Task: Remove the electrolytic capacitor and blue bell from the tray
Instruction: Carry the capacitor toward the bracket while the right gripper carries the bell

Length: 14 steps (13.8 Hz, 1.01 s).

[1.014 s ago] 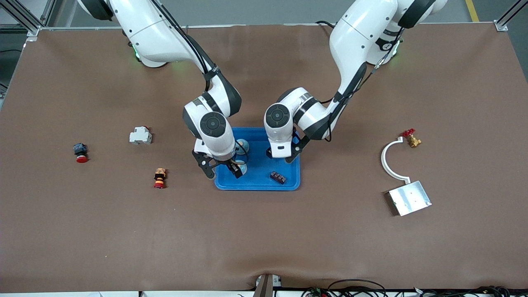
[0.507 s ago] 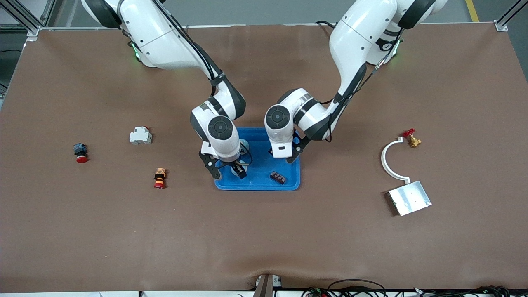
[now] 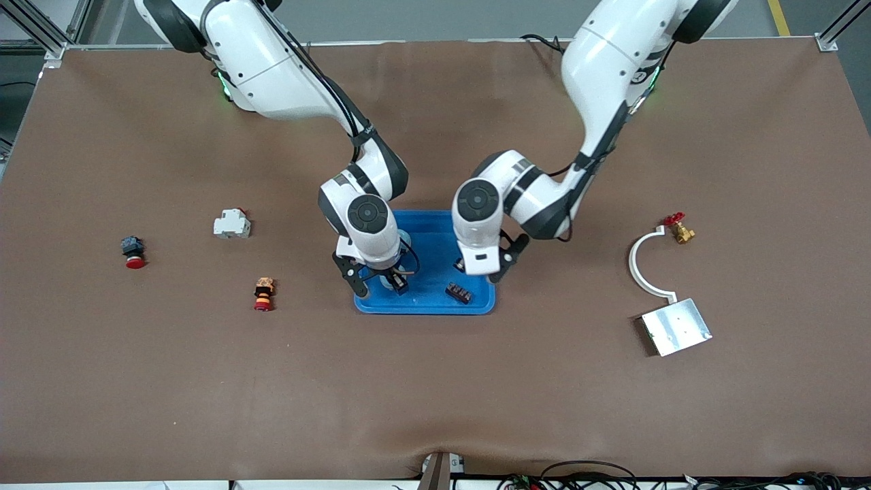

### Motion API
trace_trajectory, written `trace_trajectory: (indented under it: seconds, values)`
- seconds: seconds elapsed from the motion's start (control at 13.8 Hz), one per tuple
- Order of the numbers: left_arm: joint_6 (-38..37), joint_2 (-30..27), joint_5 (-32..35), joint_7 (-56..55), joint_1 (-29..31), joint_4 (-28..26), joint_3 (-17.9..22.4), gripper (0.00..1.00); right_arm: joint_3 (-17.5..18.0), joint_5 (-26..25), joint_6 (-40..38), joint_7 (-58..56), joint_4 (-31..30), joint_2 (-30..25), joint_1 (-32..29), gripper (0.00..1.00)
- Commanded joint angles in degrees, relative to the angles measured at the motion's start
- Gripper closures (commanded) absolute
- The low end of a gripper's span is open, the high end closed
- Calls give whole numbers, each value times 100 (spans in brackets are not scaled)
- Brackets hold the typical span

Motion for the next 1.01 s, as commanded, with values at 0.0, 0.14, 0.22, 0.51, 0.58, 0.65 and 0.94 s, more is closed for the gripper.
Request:
trace_trajectory:
  seconds: [0.0, 0.14, 0.22, 0.51, 0.58, 0.65, 0.94]
  values:
    - [-579, -518, 90, 515, 375, -185, -8, 100, -61, -118, -45, 87, 233, 124, 80, 100]
    - [-686, -878, 90, 1250, 666, -622, -17, 100, -69, -101, -193, -1, 399, 71, 37, 100]
    - [-686, -1071, 99, 1646, 876, -894, -8, 100, -61, -100, -490, -123, 470, 36, 36, 100]
    - [-686, -1301, 343, 2861, 1693, -1415, -8, 100, -69, -57, -1984, -1905, 620, -437, -217, 100]
    - [-686, -1301, 432, 3019, 1835, -1459, -8, 100, -69, -56, -2257, -2379, 585, -630, -340, 100]
    - [-686, -1301, 476, 3195, 1923, -1468, -8, 100, -69, -39, -2529, -2888, 515, -858, -516, 100]
    - [-721, -1328, 801, 3995, 2511, -1564, -8, 100, -61, -30, -2454, -5093, -844, -2202, -1455, 100]
